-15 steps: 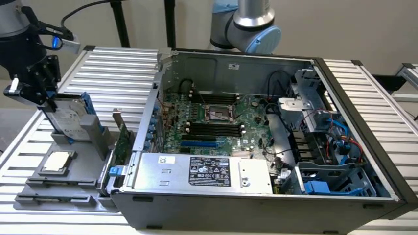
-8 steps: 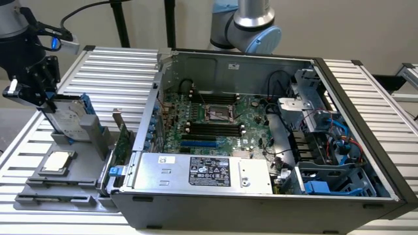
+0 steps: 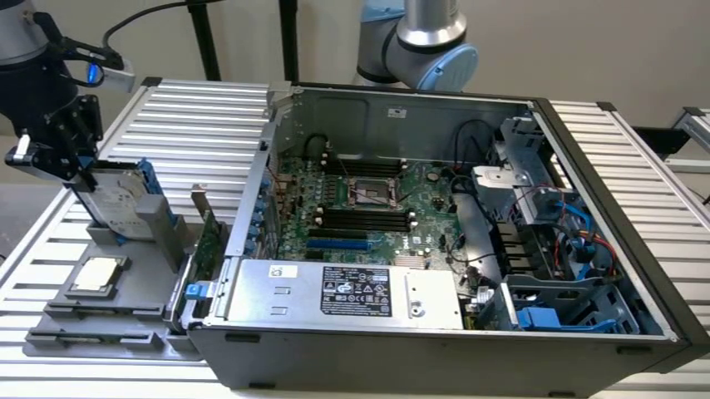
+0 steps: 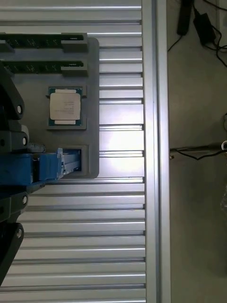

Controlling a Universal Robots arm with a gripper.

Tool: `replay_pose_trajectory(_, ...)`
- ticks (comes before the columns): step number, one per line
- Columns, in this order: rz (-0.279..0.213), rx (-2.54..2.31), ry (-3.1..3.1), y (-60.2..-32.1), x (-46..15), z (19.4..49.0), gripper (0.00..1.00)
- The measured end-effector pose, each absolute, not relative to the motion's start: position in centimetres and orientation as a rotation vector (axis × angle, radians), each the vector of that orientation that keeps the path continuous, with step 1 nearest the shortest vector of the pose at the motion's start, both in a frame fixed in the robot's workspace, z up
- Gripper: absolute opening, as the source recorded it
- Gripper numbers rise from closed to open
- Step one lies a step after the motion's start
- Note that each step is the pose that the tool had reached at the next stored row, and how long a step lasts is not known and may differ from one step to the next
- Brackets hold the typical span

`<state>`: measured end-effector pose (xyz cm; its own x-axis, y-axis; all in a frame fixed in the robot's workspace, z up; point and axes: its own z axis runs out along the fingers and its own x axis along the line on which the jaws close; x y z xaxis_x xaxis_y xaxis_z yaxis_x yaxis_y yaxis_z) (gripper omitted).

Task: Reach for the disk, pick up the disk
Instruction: 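Pick up the disk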

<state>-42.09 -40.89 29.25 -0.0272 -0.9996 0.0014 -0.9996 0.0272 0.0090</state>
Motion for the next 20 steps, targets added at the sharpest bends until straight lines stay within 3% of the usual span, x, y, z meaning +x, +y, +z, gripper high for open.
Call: replay_pose_trajectory(20,-0.021,2.193,-2.253,-41.1,-42.1,30.3,0.33)
